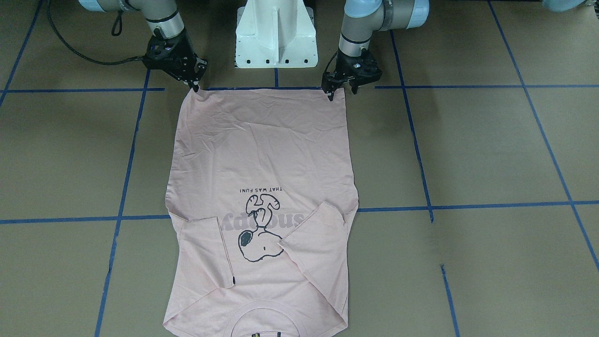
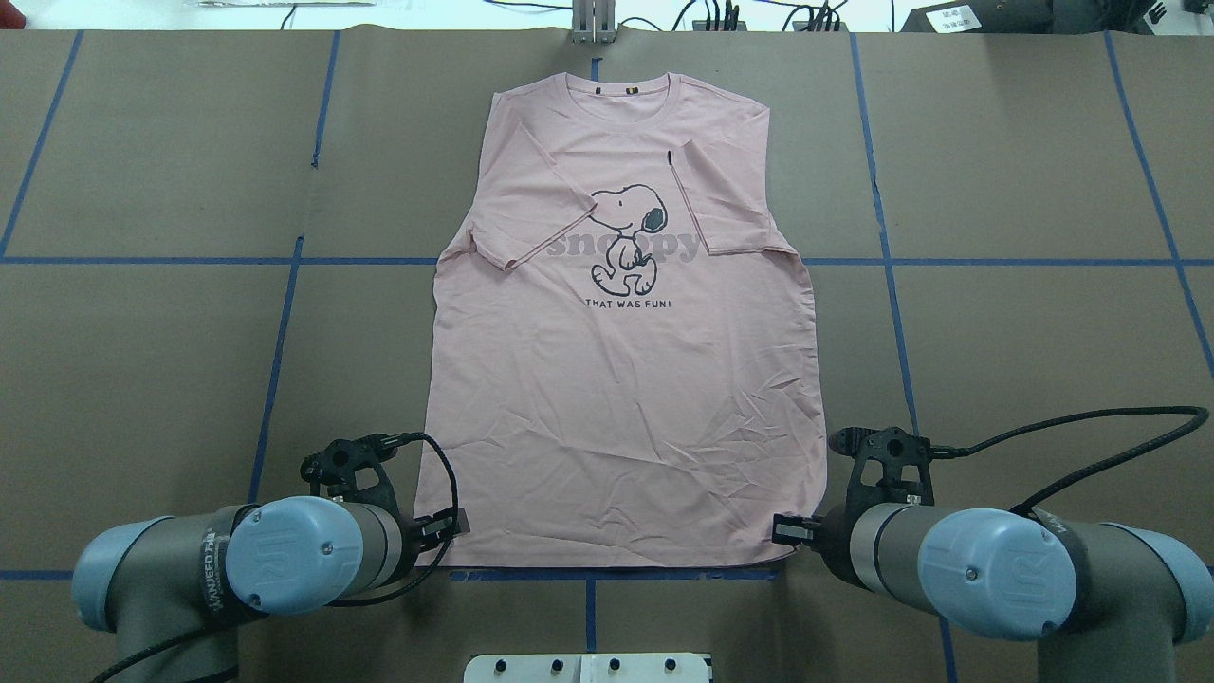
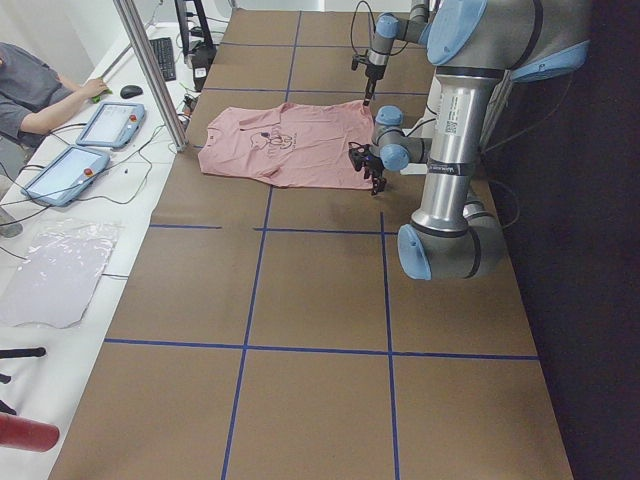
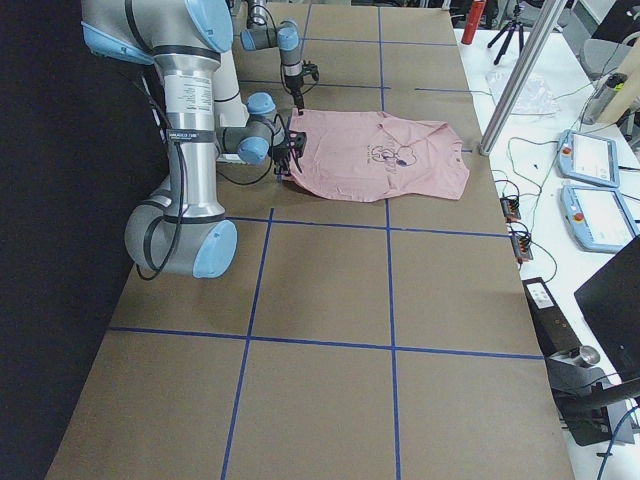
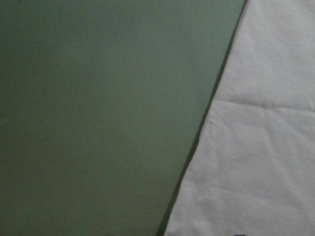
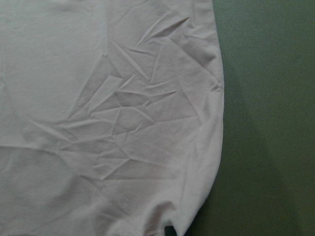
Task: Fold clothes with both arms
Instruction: 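Grasp both hem corners with the left and right grippers, then lift the hem with both grippers and fold it toward the collar, then open both grippers at the collar and raise them off the shirt, then move the right gripper down to the folded shirt's side edge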
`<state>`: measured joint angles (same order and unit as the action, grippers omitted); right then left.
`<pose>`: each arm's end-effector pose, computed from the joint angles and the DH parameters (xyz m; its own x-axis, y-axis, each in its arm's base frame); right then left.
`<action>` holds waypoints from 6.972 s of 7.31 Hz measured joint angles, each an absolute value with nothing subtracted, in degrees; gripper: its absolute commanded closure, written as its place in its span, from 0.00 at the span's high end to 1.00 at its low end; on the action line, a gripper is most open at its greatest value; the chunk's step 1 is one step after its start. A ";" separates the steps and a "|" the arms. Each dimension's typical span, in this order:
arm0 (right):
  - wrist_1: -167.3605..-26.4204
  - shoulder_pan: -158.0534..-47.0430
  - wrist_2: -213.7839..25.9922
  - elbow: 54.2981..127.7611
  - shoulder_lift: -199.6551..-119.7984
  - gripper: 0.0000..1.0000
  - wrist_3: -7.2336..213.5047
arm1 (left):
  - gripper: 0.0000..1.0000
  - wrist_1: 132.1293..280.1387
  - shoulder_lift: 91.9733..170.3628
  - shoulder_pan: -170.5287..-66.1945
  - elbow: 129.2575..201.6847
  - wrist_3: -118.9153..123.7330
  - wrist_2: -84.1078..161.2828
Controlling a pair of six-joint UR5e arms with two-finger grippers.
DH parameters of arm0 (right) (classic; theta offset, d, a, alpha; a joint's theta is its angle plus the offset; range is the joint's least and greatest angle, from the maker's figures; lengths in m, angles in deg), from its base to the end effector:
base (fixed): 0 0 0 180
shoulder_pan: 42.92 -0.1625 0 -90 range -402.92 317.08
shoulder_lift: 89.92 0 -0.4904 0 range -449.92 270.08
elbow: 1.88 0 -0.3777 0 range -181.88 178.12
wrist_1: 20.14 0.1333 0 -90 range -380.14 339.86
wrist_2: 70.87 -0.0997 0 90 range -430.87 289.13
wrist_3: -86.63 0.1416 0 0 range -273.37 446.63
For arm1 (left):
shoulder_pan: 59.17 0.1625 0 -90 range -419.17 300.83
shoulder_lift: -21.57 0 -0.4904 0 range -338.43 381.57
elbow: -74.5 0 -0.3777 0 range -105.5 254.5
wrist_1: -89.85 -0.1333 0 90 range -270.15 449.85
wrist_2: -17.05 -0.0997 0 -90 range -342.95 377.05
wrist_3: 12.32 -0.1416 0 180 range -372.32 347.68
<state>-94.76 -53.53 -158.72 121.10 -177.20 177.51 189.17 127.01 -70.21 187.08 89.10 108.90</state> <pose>-0.4686 -0.2288 0.4433 0.6142 0.1307 0.7783 -0.2221 0.9749 0.0116 0.5640 -0.2412 0.4251 0.6187 -0.3223 -0.7165 0.2965 0.9403 -0.1670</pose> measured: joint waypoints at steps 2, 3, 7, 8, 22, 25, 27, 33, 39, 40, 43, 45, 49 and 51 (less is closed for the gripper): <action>-94.76 -53.55 -158.76 121.15 -177.20 0.00 177.51 | 0.60 189.15 126.99 -69.61 187.39 89.10 108.90; -94.76 -53.55 -158.76 121.16 -177.19 0.00 177.51 | 0.35 189.15 126.96 -69.51 187.41 89.10 108.92; -94.76 -53.50 -158.84 121.13 -177.19 0.00 177.44 | 0.00 189.09 127.14 -69.45 187.66 89.05 108.99; -94.76 -53.49 -158.90 121.14 -177.19 0.00 177.41 | 0.00 189.07 127.07 -69.52 188.37 89.03 108.99; -95.17 -52.56 -168.99 134.19 -185.15 0.00 176.47 | 0.00 163.93 128.42 -62.53 212.32 83.57 109.69; -94.89 -65.64 -168.96 126.11 -176.60 0.00 165.40 | 0.00 164.85 131.84 -74.07 207.92 71.62 109.66; -94.77 -74.26 -168.98 117.03 -168.59 0.00 157.34 | 0.00 170.67 132.96 -81.37 200.72 66.30 109.85; -92.97 -86.42 -169.45 89.26 -149.15 0.00 148.87 | 0.00 193.57 139.94 -97.34 172.69 58.16 110.51; -79.89 -88.43 -169.31 72.37 -141.95 0.00 148.83 | 0.00 202.58 145.00 -99.91 159.16 58.02 110.36; -79.84 -88.50 -169.29 71.46 -140.95 0.00 148.80 | 0.00 203.42 145.92 -100.60 157.04 58.00 110.37; -79.77 -89.39 -169.20 69.51 -139.60 0.00 148.72 | 0.00 205.06 146.52 -101.23 154.62 57.99 110.39; -79.72 -89.76 -169.20 68.03 -138.65 0.00 148.69 | 0.00 205.15 146.67 -101.26 154.51 57.93 110.39; -77.72 -89.65 -169.57 68.15 -138.87 1.00 149.26 | 1.00 205.47 147.23 -101.26 154.55 57.91 110.42; -76.67 -89.77 -172.30 68.59 -139.90 1.00 149.43 | 1.00 205.61 147.57 -101.27 154.67 57.96 110.48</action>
<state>-76.67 -89.77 -172.30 68.59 -139.90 149.43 205.61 147.57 -101.27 154.67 57.96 110.48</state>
